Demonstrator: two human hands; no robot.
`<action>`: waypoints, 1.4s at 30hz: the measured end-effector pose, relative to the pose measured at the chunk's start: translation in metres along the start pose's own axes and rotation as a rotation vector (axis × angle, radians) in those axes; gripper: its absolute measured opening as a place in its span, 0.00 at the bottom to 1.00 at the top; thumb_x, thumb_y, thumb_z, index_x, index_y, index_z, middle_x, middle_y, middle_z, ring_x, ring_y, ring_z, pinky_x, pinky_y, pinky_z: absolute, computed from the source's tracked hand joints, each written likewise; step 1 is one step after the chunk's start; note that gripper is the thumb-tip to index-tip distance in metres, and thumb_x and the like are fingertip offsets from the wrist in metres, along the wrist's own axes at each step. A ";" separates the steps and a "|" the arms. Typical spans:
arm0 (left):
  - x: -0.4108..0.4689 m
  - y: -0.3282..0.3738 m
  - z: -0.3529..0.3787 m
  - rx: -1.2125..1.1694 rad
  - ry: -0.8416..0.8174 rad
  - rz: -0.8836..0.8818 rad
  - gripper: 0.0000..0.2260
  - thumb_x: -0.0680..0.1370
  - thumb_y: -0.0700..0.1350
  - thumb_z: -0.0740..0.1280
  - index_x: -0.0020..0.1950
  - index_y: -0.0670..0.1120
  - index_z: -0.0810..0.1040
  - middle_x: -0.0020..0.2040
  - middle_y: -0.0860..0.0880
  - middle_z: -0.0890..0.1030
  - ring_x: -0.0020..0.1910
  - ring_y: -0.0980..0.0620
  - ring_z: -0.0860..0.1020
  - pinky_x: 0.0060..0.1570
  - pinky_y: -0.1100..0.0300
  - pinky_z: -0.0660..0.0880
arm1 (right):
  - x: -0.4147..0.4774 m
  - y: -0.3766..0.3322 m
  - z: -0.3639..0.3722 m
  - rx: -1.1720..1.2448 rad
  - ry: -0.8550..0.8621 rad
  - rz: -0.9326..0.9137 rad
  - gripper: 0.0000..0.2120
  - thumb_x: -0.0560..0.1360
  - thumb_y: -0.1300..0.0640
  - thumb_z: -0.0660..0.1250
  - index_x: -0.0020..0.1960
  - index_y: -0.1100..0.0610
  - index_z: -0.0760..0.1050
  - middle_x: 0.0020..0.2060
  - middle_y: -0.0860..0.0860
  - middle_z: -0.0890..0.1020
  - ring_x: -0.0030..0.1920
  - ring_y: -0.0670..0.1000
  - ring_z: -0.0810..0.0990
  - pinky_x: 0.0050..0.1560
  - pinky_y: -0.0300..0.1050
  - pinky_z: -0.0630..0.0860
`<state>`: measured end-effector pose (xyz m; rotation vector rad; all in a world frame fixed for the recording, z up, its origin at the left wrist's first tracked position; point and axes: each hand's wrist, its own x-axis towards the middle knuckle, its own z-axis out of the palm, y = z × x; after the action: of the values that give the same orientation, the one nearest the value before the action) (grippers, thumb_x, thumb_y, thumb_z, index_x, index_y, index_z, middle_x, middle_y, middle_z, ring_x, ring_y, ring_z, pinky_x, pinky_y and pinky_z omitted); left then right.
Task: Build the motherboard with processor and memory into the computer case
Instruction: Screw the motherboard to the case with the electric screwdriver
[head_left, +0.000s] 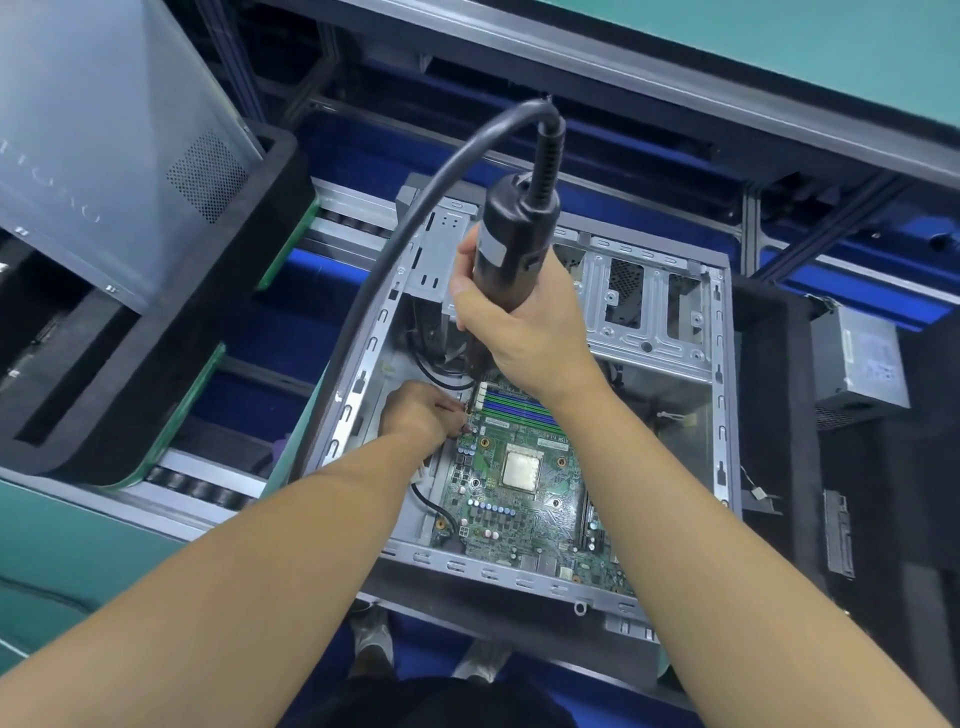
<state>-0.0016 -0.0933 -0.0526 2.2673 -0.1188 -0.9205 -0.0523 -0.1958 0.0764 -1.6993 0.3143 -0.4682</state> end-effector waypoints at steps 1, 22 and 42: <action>0.000 0.001 0.000 0.012 0.000 -0.002 0.02 0.73 0.41 0.74 0.45 0.46 0.85 0.46 0.49 0.85 0.45 0.52 0.83 0.52 0.57 0.81 | 0.000 -0.002 0.001 0.020 0.010 0.007 0.14 0.73 0.60 0.70 0.53 0.67 0.72 0.42 0.65 0.78 0.42 0.66 0.77 0.46 0.68 0.76; -0.135 0.127 0.038 0.112 -0.555 0.777 0.11 0.76 0.49 0.63 0.37 0.46 0.79 0.25 0.53 0.72 0.24 0.55 0.68 0.27 0.63 0.66 | -0.051 -0.117 -0.124 -0.022 0.187 -0.208 0.10 0.75 0.70 0.68 0.55 0.71 0.71 0.39 0.62 0.76 0.35 0.56 0.75 0.41 0.58 0.77; -0.175 0.147 0.271 1.475 -0.596 1.116 0.10 0.76 0.39 0.66 0.57 0.43 0.80 0.56 0.44 0.81 0.54 0.41 0.80 0.51 0.48 0.78 | -0.213 -0.051 -0.296 -0.224 0.554 -0.035 0.13 0.74 0.60 0.73 0.49 0.44 0.75 0.40 0.54 0.79 0.41 0.47 0.77 0.48 0.40 0.77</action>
<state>-0.2842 -0.3012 0.0000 2.1401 -2.6961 -0.8331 -0.3827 -0.3468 0.1389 -1.7691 0.7612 -0.9609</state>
